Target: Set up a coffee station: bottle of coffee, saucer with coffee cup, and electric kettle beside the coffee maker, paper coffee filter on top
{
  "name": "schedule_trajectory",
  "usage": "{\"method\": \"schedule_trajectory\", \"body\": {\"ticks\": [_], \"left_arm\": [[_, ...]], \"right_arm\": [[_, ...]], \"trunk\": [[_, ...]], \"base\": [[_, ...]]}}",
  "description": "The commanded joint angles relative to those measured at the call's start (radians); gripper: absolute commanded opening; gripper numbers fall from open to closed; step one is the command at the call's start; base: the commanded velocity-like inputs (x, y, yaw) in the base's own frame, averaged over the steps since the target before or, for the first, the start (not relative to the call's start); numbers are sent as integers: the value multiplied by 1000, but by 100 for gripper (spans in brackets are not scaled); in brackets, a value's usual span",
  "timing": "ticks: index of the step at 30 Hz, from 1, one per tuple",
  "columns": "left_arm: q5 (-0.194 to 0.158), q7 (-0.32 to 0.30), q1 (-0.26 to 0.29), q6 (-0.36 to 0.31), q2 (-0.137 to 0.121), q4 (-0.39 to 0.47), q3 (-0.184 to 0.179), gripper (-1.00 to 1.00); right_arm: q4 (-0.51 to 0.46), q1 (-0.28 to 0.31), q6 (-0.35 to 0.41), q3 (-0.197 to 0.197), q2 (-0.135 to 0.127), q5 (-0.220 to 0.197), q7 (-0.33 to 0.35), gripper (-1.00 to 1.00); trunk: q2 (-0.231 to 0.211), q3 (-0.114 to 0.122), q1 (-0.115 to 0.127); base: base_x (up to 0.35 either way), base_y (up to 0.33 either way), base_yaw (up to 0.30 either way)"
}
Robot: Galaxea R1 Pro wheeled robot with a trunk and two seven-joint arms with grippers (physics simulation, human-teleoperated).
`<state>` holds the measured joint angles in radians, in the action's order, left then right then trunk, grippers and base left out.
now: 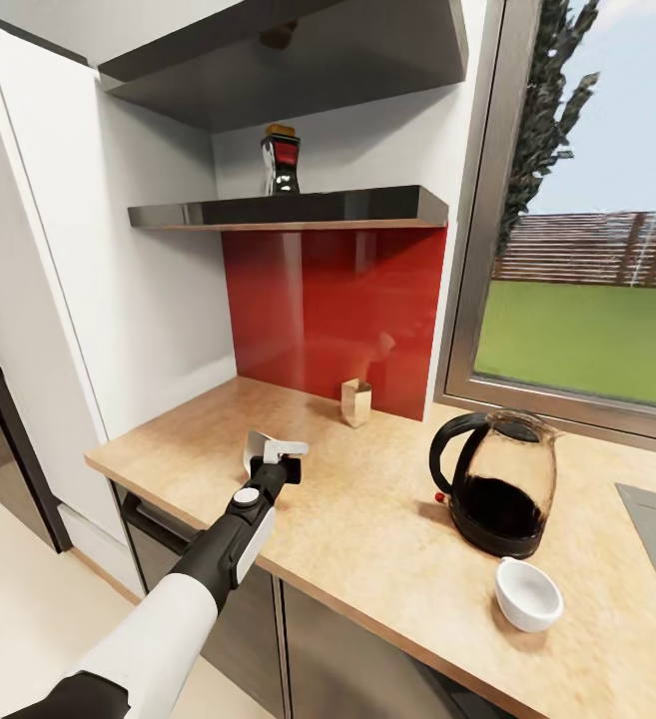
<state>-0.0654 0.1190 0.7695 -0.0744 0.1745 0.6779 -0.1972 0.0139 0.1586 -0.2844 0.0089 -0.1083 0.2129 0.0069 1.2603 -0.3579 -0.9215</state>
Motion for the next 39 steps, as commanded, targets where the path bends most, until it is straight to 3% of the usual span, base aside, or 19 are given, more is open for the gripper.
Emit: {"method": "schedule_trajectory", "body": {"ticks": [1, 18, 26, 39], "left_arm": [[-4, 7, 1, -5, 0, 2, -2, -100], [-4, 3, 1, -4, 0, 3, -2, -100], [-4, 1, 1, -4, 0, 3, -2, -100], [-4, 1, 1, -4, 0, 3, -2, -100]], "right_arm": [[1, 1, -4, 0, 0, 3, 1, 100], [1, 1, -4, 0, -1, 3, 1, 100], [1, 1, -4, 0, 0, 3, 1, 100], [1, 1, -4, 0, 0, 3, 1, 100]], "trunk": [[1, -1, 0], [1, -1, 0], [1, 0, 0], [1, 0, 0]], "base": [[0, 0, 0], [-1, 0, -98], [-212, 0, -28], [-16, 0, -39]]}}
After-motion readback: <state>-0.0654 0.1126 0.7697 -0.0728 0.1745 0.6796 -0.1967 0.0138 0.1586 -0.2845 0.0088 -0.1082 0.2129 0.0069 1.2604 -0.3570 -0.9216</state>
